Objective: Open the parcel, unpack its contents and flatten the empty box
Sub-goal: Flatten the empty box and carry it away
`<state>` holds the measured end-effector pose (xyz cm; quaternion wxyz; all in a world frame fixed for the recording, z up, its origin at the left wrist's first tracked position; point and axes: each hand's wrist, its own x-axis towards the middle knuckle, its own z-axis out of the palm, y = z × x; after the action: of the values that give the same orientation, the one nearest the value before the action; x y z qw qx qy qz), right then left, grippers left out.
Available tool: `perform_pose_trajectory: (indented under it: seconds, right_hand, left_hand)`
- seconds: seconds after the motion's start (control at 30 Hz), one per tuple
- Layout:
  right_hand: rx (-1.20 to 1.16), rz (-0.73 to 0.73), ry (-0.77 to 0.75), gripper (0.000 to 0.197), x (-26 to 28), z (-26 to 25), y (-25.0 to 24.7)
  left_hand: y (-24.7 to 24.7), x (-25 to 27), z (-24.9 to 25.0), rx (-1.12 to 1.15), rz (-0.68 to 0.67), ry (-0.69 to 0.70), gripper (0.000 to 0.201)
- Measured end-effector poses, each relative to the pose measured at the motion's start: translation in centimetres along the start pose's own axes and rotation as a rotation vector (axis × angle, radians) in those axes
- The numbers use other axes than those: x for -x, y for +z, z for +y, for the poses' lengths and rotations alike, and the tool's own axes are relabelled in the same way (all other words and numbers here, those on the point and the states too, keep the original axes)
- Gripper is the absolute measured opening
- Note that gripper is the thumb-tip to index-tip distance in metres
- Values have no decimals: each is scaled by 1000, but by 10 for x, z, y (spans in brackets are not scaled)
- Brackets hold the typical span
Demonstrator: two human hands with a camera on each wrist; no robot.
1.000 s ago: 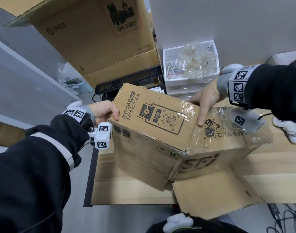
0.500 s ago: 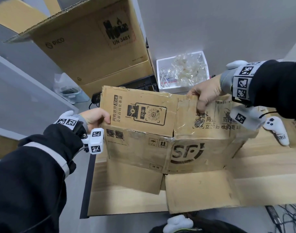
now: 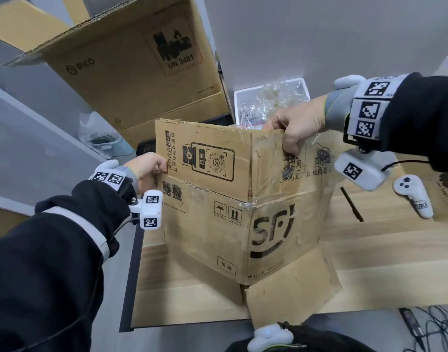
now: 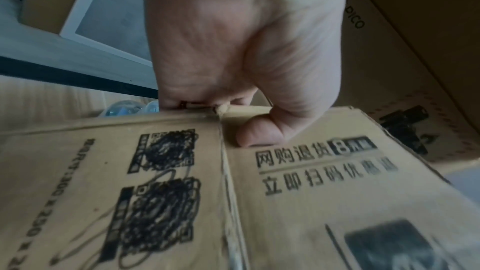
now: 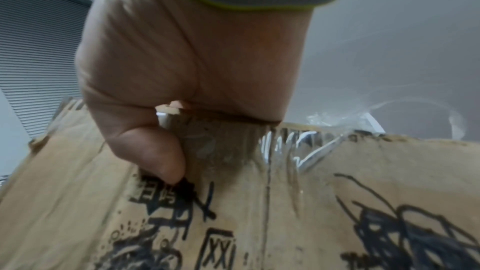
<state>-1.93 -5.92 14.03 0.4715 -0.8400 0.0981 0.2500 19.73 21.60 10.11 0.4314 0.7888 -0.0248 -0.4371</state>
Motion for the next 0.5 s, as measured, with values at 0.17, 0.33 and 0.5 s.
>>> perform_pose_trajectory:
  seconds: [0.17, 0.33, 0.5]
  right_hand:
    - [72, -133, -92, 38, 0, -23, 9]
    - [81, -143, -127, 40, -5, -35, 14]
    - [87, -128, -255, 46, -8, -51, 17]
  left_hand:
    - [15, -7, -3, -62, -65, 58, 49]
    - [31, 0, 3, -74, -81, 95, 10]
    - [44, 0, 6, -53, -258, 73, 26]
